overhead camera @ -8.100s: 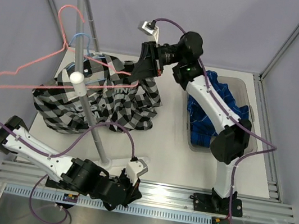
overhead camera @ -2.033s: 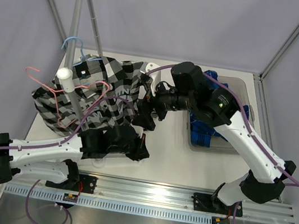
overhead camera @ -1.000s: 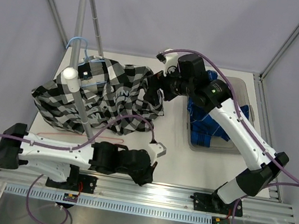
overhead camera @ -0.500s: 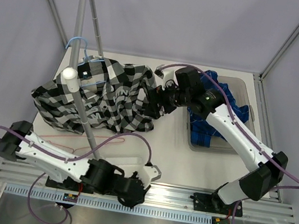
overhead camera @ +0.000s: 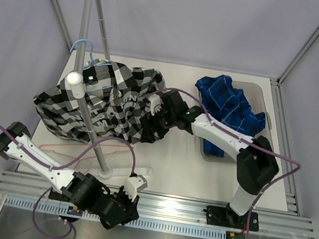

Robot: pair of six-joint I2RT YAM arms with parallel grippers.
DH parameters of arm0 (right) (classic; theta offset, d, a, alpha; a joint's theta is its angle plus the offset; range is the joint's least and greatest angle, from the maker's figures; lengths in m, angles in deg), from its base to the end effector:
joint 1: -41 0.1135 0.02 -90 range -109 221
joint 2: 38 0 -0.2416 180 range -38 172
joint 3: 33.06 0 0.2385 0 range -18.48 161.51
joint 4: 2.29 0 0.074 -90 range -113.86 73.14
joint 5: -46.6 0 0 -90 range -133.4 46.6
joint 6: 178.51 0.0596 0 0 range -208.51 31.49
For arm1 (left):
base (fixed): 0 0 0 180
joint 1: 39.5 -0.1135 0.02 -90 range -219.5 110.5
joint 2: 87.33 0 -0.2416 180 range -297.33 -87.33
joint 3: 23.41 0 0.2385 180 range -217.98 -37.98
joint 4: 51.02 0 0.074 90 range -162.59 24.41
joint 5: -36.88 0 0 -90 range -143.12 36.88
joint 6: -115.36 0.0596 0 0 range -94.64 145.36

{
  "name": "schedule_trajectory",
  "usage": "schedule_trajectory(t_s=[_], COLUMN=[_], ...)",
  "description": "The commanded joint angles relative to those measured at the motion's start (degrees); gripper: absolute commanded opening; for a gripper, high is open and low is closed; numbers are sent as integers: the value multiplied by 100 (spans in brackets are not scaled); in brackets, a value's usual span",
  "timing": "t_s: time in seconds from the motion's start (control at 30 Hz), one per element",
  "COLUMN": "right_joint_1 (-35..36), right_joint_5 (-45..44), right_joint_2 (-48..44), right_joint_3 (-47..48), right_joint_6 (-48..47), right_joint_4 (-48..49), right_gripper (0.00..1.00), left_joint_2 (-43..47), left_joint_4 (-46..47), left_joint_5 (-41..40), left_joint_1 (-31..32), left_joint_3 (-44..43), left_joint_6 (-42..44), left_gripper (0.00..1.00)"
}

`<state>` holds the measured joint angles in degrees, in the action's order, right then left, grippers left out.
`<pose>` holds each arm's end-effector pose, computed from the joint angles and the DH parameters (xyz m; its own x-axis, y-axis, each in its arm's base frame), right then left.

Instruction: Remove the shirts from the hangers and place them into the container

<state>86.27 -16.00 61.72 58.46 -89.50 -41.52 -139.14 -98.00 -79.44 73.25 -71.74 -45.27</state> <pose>0.2499 0.2912 0.2241 -0.5035 -0.5301 -0.6822 -0.8587 0.3945 0.3272 -0.0490 -0.1853 0.1906 -0.7839 0.3173 -0.5337 0.5917 0.6423 -0.4872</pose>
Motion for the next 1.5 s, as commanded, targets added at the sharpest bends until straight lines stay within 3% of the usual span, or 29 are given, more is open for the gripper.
schedule_trajectory(t_s=[0.0,0.43,0.77,1.03,1.23,1.47], right_joint_1=[218,640,1202,1695,1730,1739], right_joint_5=[-253,-490,-814,-1140,-1175,-1403], right_joint_2=[468,1717,1963,1770,1805,2183], right_joint_3=[294,892,1446,1341,1226,1718], right_joint_6=[-261,-762,-1210,-1342,-1421,-1588], right_joint_4=[480,604,15,-276,-162,-276], right_gripper=[90,92,90,88,87,84], left_joint_2=[-206,330,224,119,233,374], left_joint_4=[-99,15,208,287,349,463], left_joint_5=[-373,-602,-654,-777,-822,-839], left_joint_1=[45,274,309,397,432,476], left_joint_3=[-298,150,194,98,141,273], left_joint_6=[-197,-610,-478,-346,-214,-206], left_gripper=[9,9,11,12,13,13])
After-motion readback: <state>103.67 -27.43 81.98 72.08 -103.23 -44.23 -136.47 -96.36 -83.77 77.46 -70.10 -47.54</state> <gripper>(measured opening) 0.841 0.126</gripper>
